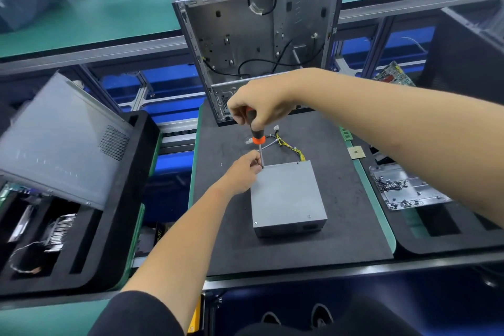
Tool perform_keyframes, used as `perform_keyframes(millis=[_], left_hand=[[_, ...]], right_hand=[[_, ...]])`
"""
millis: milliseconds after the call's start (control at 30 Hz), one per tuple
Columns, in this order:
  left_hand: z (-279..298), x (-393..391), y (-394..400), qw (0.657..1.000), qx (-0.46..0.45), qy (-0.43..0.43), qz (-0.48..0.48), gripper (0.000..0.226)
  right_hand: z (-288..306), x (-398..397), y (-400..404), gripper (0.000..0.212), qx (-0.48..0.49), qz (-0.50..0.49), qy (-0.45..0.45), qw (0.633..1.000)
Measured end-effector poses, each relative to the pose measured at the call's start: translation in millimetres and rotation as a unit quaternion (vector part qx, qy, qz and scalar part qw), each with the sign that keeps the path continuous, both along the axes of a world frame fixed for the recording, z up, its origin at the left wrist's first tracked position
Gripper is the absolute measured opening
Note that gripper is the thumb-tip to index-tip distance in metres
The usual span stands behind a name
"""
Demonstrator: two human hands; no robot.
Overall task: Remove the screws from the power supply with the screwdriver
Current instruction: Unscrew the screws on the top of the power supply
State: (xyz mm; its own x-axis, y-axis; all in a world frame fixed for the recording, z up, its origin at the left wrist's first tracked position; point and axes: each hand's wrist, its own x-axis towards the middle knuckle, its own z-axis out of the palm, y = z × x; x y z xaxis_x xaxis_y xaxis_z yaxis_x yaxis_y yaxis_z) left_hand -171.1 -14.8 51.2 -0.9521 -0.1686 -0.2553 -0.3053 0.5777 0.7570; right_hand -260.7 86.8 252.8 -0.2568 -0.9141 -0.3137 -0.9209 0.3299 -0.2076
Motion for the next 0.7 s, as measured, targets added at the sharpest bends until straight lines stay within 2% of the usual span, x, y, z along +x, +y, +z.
perform_keyframes(millis=[67, 133, 200, 267, 400, 467, 533, 567, 667, 700], left_hand=[[0.5, 0.2, 0.0, 1.000, -0.001, 0.000, -0.004, 0.015], [0.5, -0.3, 0.3, 1.000, -0.001, -0.001, -0.003, 0.019], [0.2, -1.1, 0.1, 1.000, -0.003, -0.003, 0.000, 0.024], [-0.3, -1.3, -0.3, 1.000, -0.005, -0.004, -0.001, 0.024], [-0.6, -1.6, -0.3, 1.000, -0.006, -0.008, -0.002, 0.015], [0.0, -1.5, 0.1, 1.000, -0.006, -0.008, 0.000, 0.016], [0.3, -2.2, 0.7, 1.000, -0.010, -0.009, 0.000, 0.019], [0.3, -2.3, 0.8, 1.000, -0.010, -0.008, 0.000, 0.021], [0.2, -1.7, 0.6, 1.000, -0.007, -0.007, 0.003, 0.028], [0.1, -1.6, 0.5, 1.000, -0.008, -0.006, 0.003, 0.029]], right_hand=[[1.6, 3.1, 2.7, 0.016, -0.007, -0.010, -0.029, 1.000], [-2.2, 3.9, 2.9, 0.009, -0.012, -0.044, -0.010, 0.999], [-3.5, 5.9, 2.7, 0.028, 0.032, -0.065, 0.077, 0.994], [-4.2, 6.1, 0.2, 0.027, 0.058, -0.056, 0.140, 0.987], [-0.5, 2.7, 2.5, 0.011, -0.008, -0.048, 0.042, 0.998], [1.9, 1.9, 7.9, 0.020, -0.025, -0.059, -0.025, 0.998], [1.3, 3.3, 10.9, 0.019, -0.049, -0.078, -0.055, 0.994], [-0.7, 4.1, 11.3, 0.014, -0.047, -0.087, -0.036, 0.994], [-7.1, 6.5, 8.1, 0.020, 0.035, -0.067, 0.185, 0.980], [-7.5, 7.1, 6.8, 0.023, 0.039, -0.064, 0.212, 0.974]])
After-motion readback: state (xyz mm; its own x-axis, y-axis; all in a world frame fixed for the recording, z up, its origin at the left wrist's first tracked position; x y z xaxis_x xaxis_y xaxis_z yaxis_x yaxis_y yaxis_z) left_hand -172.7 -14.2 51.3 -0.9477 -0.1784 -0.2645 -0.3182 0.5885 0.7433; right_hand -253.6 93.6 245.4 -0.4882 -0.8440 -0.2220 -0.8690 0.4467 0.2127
